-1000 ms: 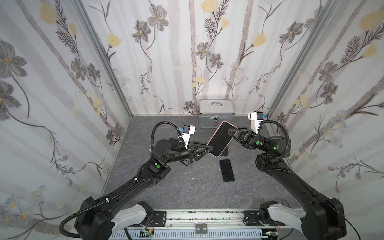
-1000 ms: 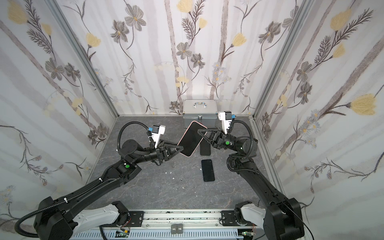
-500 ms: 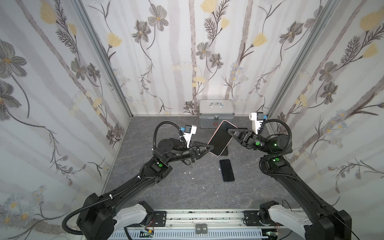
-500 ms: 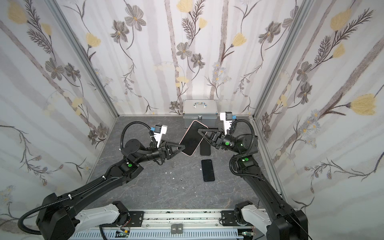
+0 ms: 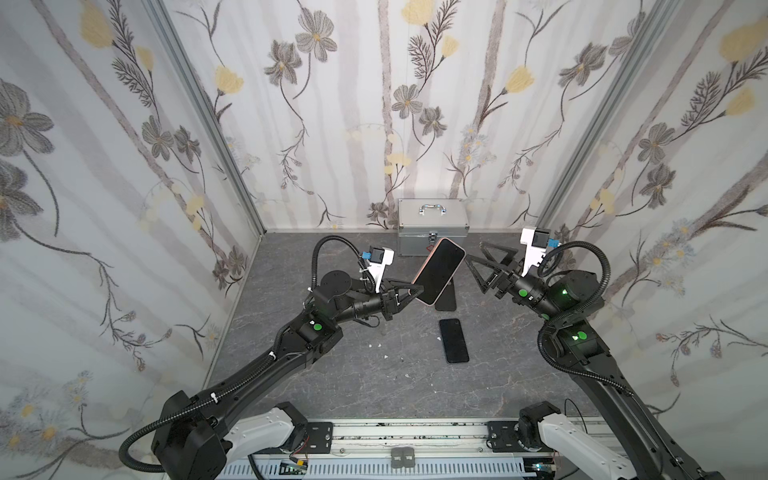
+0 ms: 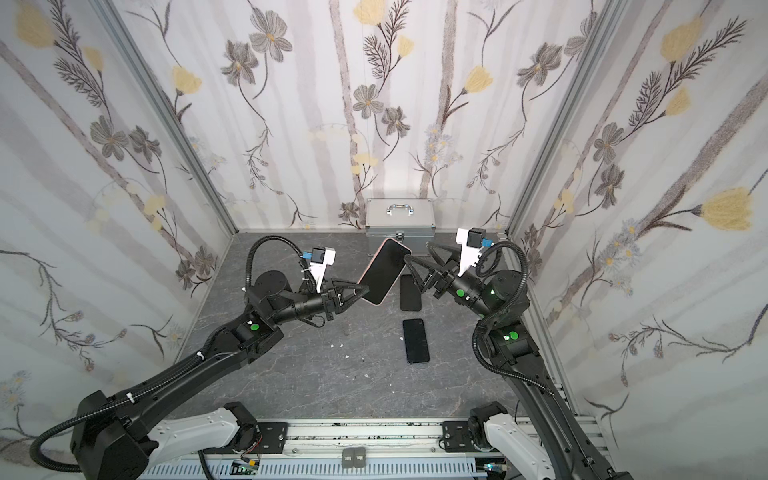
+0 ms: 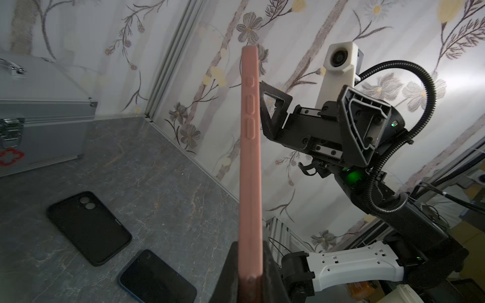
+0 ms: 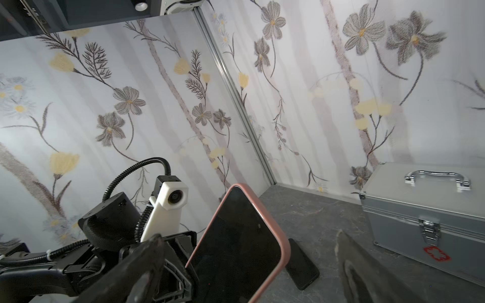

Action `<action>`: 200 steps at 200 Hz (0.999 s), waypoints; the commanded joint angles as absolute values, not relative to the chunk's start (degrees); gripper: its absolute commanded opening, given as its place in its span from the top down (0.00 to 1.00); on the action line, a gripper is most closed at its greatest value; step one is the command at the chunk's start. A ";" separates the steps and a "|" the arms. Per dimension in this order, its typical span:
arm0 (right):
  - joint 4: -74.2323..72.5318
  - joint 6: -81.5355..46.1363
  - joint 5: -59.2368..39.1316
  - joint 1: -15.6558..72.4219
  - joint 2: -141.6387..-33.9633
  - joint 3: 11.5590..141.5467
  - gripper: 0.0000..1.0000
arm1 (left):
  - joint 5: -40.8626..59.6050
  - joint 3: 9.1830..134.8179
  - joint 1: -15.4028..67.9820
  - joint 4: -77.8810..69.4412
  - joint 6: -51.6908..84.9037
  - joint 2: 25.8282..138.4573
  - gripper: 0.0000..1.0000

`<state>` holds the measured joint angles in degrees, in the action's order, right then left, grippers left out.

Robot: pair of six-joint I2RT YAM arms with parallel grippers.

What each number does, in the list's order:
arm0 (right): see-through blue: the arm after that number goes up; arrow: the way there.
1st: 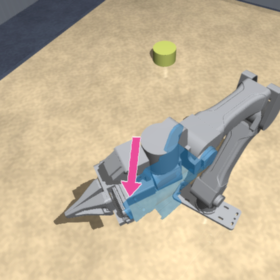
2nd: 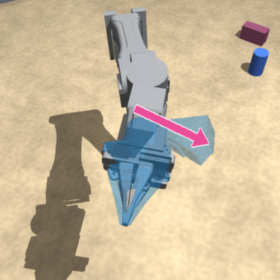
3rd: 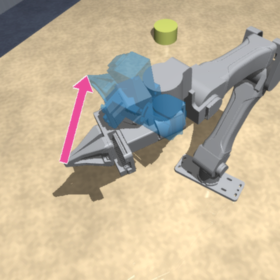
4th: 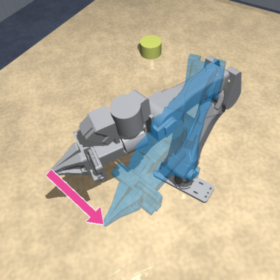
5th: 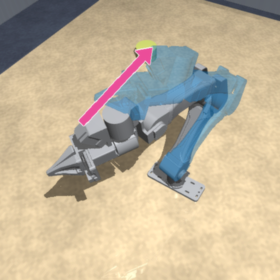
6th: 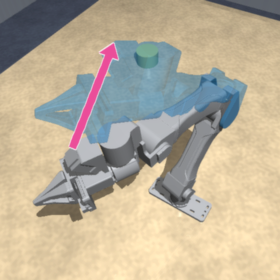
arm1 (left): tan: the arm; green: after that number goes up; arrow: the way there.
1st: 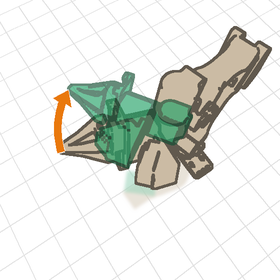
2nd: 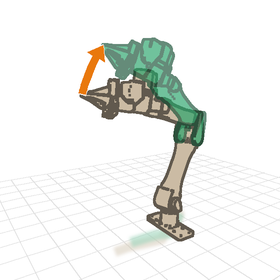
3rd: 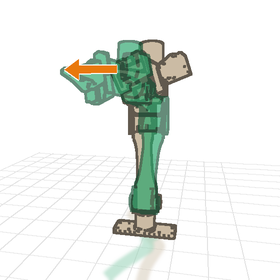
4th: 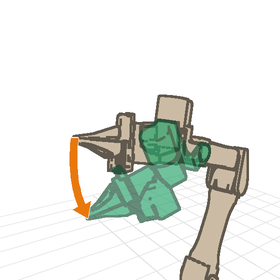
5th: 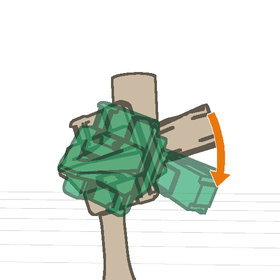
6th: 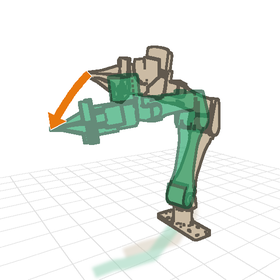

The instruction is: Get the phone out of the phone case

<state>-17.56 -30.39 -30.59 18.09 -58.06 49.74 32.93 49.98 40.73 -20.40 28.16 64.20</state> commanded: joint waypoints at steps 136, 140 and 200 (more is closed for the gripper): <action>14.10 -6.79 -59.68 17.31 -71.43 72.94 0.23 | 38.67 49.35 39.91 -6.94 4.96 52.06 1.00; 14.69 -6.27 -59.63 17.31 -71.57 73.30 0.24 | 38.61 49.31 39.86 -6.94 4.70 51.87 1.00; 19.14 -4.58 -61.63 17.93 -72.27 75.26 0.34 | 41.41 49.43 39.90 -5.89 1.36 52.67 1.00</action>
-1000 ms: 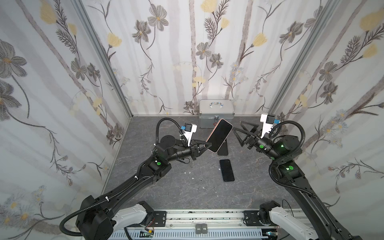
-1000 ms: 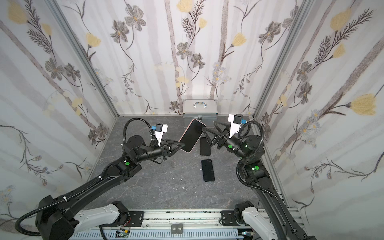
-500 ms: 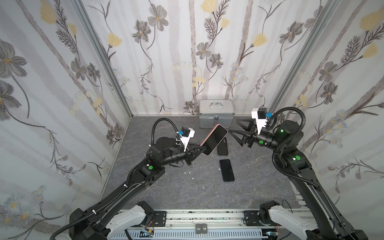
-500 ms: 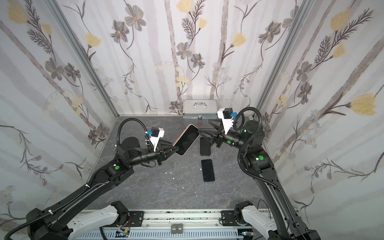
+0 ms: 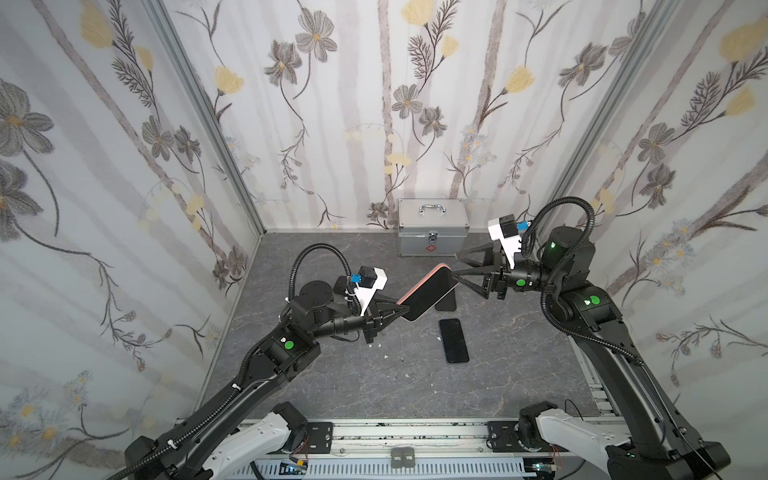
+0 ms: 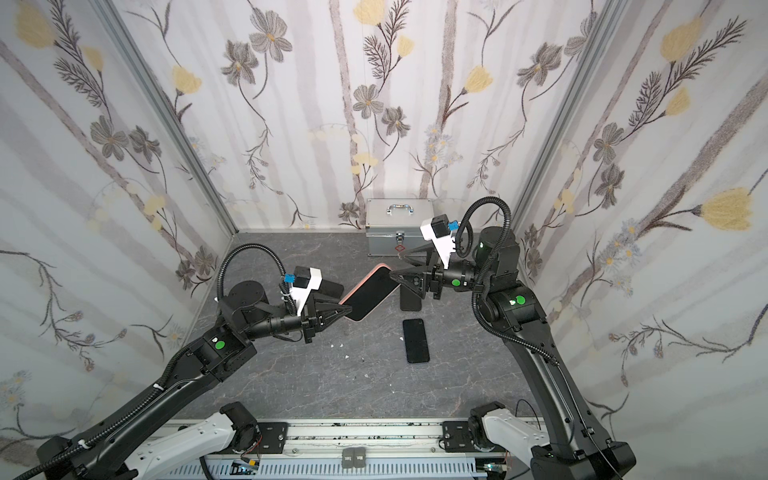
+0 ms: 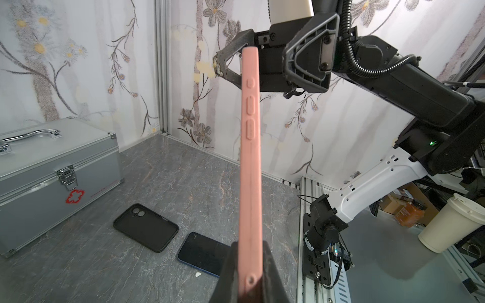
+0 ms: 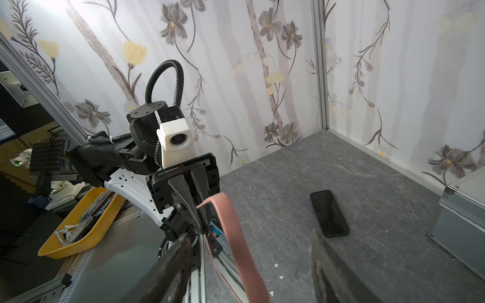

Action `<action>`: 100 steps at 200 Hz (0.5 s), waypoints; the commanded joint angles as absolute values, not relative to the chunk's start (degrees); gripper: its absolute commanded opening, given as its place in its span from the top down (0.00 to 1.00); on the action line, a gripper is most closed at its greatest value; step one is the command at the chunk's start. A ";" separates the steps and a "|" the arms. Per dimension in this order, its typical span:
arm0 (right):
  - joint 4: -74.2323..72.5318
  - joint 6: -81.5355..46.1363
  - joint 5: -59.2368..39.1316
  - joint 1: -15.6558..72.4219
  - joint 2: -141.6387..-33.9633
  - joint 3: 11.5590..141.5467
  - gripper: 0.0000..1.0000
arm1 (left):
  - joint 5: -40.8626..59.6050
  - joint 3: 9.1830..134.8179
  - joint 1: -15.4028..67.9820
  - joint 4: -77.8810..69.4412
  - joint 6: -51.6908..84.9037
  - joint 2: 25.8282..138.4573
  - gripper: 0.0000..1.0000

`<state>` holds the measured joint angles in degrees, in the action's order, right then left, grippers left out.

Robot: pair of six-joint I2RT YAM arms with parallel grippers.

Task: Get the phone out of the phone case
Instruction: 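Grip the pink case corner with the right gripper while left holds the phone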

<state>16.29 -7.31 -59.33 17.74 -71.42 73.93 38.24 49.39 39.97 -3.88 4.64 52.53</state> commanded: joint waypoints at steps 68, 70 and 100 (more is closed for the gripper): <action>22.40 -5.76 -63.53 19.14 -73.68 76.75 0.53 | 42.50 49.40 39.90 -5.67 0.18 52.58 1.00; 22.41 -5.79 -63.72 19.22 -73.73 76.73 0.54 | 42.37 49.39 39.90 -5.70 0.15 52.56 1.00; 20.62 -9.22 -65.56 19.52 -74.42 76.16 0.61 | 41.48 49.16 39.96 -5.63 0.02 52.03 1.00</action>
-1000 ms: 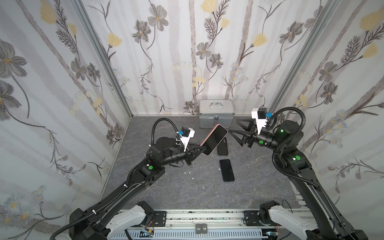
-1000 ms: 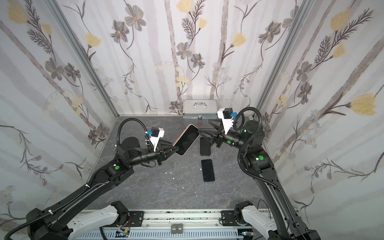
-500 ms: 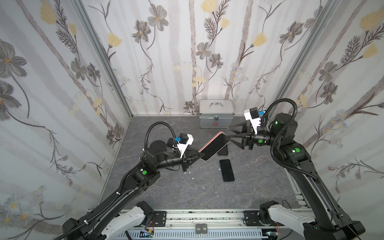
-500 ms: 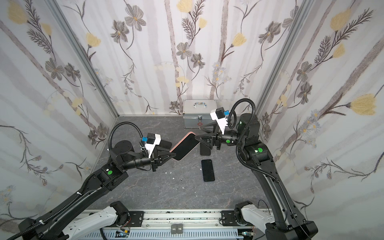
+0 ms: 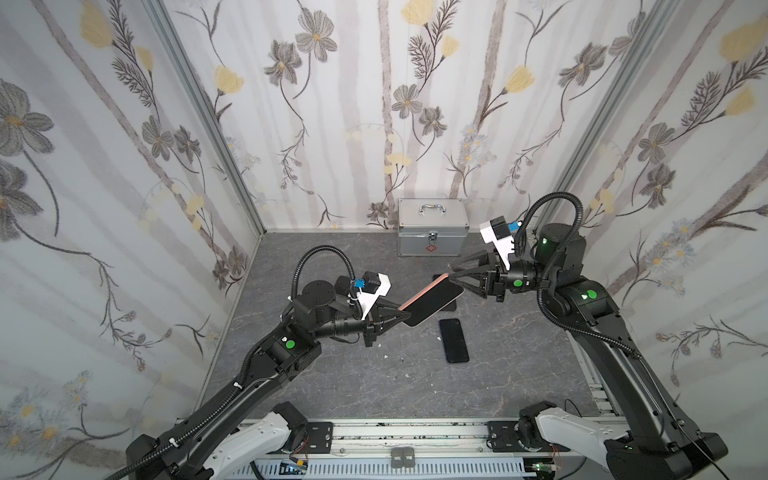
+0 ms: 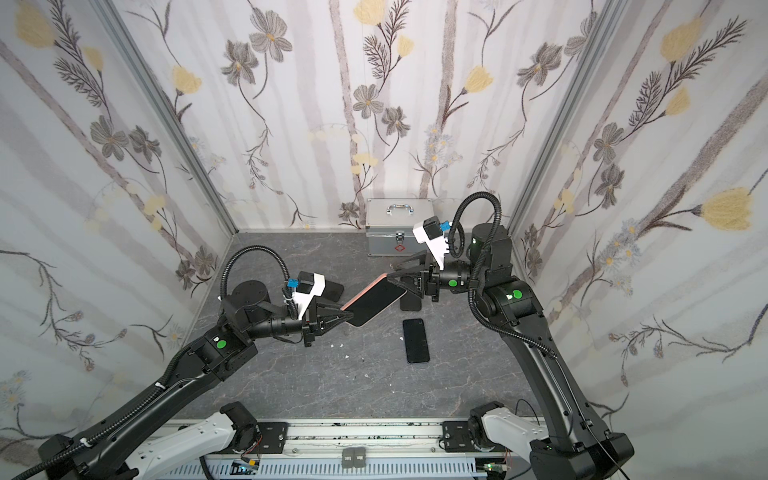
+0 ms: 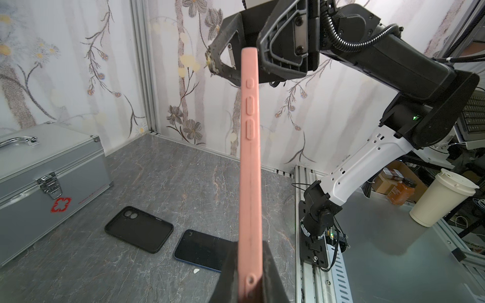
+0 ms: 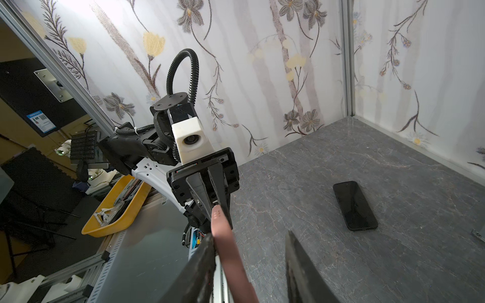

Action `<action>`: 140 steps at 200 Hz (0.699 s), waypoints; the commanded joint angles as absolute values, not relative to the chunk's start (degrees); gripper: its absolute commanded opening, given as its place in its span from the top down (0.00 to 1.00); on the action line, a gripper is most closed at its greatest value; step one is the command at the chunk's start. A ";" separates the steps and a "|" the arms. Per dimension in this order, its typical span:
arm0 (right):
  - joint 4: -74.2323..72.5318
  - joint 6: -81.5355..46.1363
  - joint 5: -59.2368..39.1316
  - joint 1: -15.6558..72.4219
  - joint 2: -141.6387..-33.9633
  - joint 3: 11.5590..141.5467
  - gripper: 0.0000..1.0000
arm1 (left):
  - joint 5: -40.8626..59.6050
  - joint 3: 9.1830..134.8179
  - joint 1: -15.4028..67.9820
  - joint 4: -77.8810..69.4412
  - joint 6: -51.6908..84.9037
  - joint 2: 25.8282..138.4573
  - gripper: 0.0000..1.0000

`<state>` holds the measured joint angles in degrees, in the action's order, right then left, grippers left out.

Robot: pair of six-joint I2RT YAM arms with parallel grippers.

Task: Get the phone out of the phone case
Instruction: 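Grip the pink case corner with the right gripper while left holds the phone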

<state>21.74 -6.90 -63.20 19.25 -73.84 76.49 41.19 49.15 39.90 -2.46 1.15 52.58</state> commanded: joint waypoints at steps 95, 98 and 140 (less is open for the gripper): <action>8.17 -20.49 -68.43 20.90 -73.62 70.16 0.67 | 39.74 49.36 39.90 -4.56 -3.49 52.33 1.00; 7.76 -20.87 -68.54 20.90 -73.51 70.02 0.66 | 39.73 49.37 39.90 -4.50 -3.59 52.32 1.00; 6.09 -22.04 -69.04 20.87 -73.48 69.78 0.62 | 39.42 49.30 39.94 -4.22 -4.12 52.21 1.00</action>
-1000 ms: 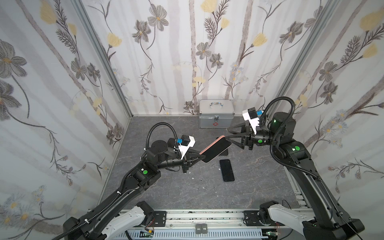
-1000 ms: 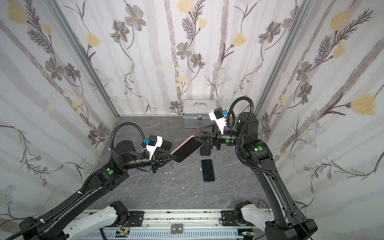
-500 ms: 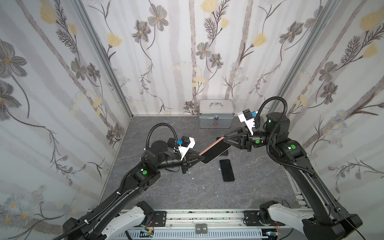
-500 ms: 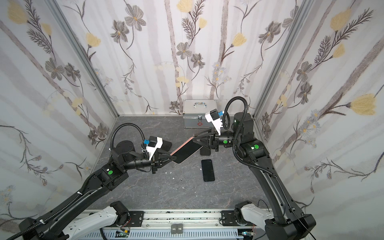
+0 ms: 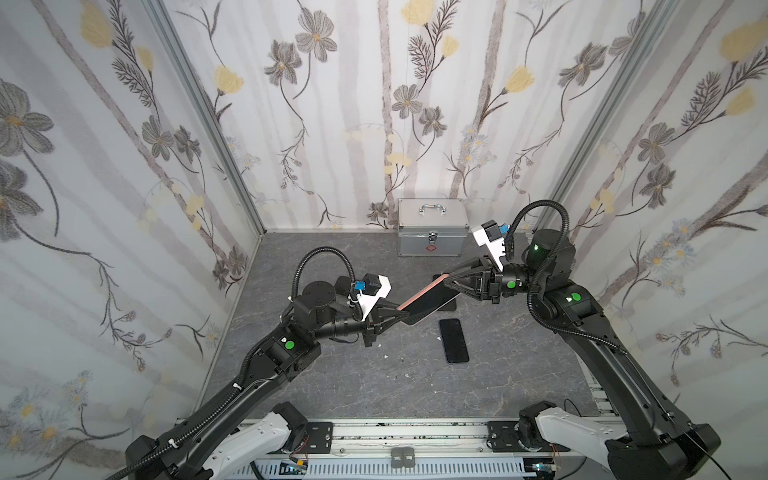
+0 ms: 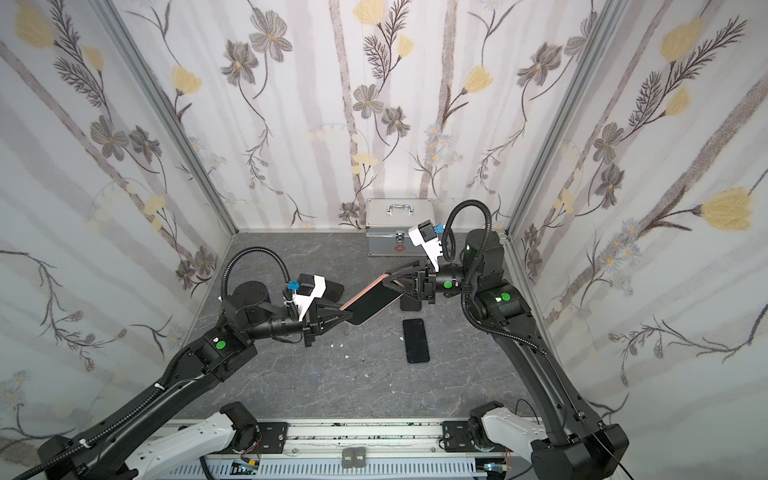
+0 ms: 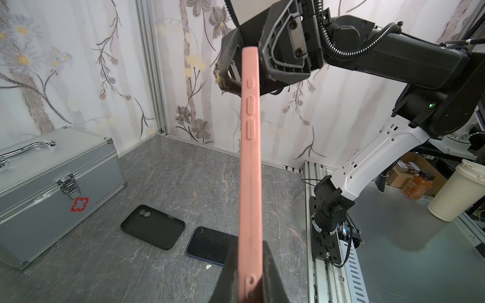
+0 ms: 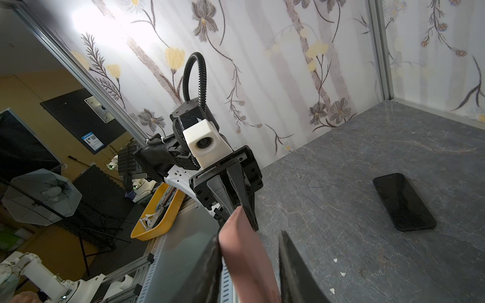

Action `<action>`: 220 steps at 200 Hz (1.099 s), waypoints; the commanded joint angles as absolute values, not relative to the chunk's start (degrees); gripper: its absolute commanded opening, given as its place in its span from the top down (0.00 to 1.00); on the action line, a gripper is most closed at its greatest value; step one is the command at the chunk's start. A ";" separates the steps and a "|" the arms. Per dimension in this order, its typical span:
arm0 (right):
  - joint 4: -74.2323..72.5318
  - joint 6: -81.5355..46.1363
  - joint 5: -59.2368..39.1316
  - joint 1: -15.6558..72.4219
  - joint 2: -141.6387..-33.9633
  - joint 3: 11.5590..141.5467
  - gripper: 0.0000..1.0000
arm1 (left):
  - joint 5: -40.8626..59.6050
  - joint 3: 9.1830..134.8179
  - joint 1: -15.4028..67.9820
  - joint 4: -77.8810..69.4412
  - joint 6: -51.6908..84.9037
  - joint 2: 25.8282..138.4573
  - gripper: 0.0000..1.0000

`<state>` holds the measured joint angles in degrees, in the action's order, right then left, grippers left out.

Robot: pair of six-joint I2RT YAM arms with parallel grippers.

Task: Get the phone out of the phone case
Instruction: 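Grip the pink case corner with the right gripper while left holds the phone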

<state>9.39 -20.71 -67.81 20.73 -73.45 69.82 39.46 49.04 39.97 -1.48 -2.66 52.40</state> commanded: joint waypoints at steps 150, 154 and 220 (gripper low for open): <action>8.66 -22.37 -68.38 22.41 -73.65 68.69 0.74 | 27.95 52.25 39.68 -0.71 -11.26 54.17 1.00; 8.78 -22.41 -68.46 22.57 -73.58 68.58 0.74 | 27.12 52.41 39.64 -0.70 -11.92 54.14 1.00; 9.49 -23.39 -68.75 23.61 -73.65 66.31 0.74 | 11.05 57.59 39.73 -0.65 -21.24 54.41 1.00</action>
<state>5.04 -20.67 -63.75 22.44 -73.23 67.16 27.49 54.76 39.97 8.97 -17.50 54.00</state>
